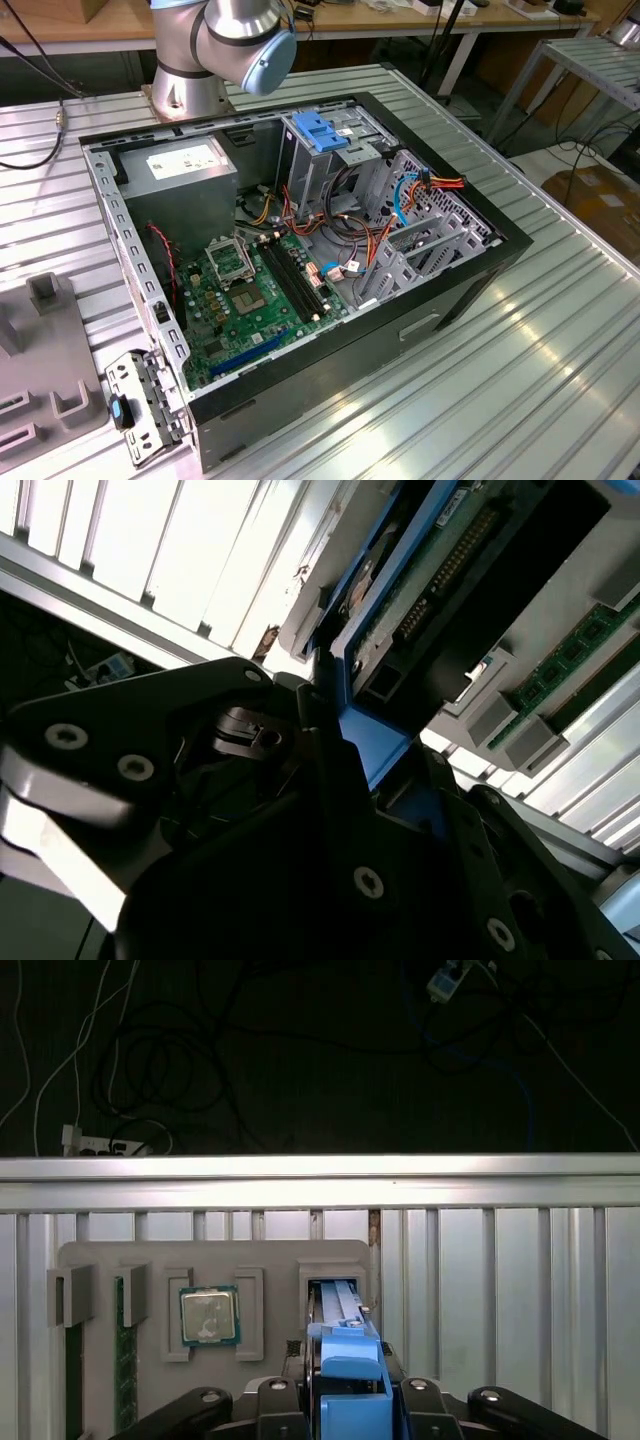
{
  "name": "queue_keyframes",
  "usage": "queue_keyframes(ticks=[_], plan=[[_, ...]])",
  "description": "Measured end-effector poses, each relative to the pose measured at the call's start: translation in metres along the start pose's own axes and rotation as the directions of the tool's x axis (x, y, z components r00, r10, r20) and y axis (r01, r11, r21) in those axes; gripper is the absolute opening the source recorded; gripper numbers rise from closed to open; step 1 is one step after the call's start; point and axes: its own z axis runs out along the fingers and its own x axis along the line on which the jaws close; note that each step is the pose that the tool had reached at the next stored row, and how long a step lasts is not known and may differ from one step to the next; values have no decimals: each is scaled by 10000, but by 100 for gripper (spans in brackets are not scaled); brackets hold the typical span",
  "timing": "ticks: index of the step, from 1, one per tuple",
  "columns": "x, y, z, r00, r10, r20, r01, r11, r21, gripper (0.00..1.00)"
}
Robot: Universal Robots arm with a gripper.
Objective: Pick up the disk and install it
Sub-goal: 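Pick up the disk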
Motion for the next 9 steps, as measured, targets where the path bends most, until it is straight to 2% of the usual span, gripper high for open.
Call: queue_keyframes(ticks=[9], plan=[[0,0,0,10000,0,-18,0,10000,0,37]])
